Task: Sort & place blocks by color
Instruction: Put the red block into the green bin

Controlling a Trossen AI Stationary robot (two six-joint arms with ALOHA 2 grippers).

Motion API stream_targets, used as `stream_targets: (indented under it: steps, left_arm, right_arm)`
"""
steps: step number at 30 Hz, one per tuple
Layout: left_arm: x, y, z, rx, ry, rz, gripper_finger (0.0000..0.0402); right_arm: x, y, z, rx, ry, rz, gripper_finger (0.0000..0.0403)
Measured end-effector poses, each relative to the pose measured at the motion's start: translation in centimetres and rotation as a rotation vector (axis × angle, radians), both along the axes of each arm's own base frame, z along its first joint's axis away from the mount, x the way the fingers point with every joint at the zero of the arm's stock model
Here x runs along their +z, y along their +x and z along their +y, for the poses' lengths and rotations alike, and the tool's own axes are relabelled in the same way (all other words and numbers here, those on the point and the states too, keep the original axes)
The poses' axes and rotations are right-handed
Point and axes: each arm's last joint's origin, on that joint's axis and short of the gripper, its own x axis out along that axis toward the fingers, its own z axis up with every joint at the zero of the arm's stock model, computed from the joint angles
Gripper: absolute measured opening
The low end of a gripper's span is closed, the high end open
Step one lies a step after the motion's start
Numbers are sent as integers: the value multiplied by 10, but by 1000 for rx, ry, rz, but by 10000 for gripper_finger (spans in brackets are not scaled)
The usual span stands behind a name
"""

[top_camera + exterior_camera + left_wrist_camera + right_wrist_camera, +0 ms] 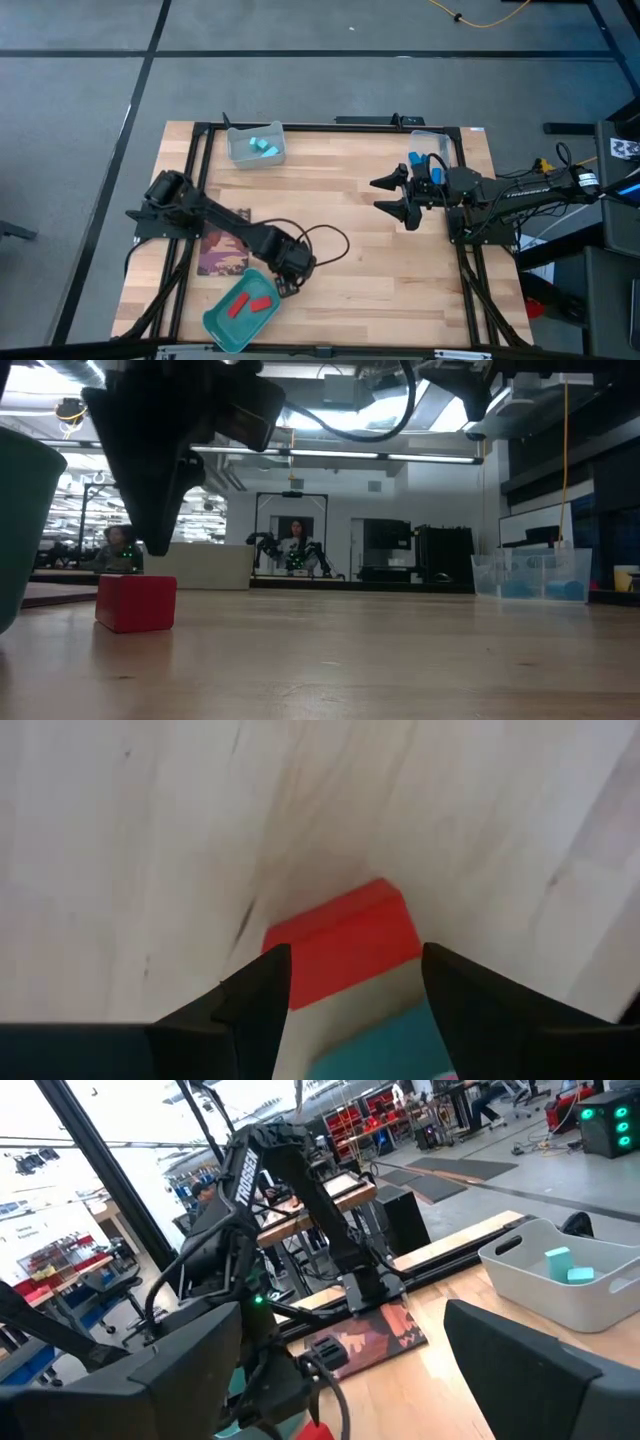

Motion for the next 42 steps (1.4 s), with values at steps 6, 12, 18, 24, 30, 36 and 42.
stream_targets:
  steps: [6,12,18,24,30,36,42]
  left_arm:
    - [0,-2,-3,-6,23,-7,218]
    - [-5,-1,-4,-160,36,-11,218]
    - [-11,-1,-5,-195,46,6,218]
    - [-21,4,-4,-179,65,16,218]
    - [-30,4,-3,-182,107,50,218]
    - [-32,11,14,-133,132,48,218]
    - [-30,15,38,-118,130,82,218]
  right_arm:
    - [0,0,0,0,0,2,351]
    - [0,0,0,0,4,2,351]
    - [0,0,0,1,29,1,351]
    - [0,0,0,2,29,1,351]
    - [-1,0,0,1,28,6,351]
    - [-1,0,0,1,27,9,351]
    - [-1,0,0,1,27,9,351]
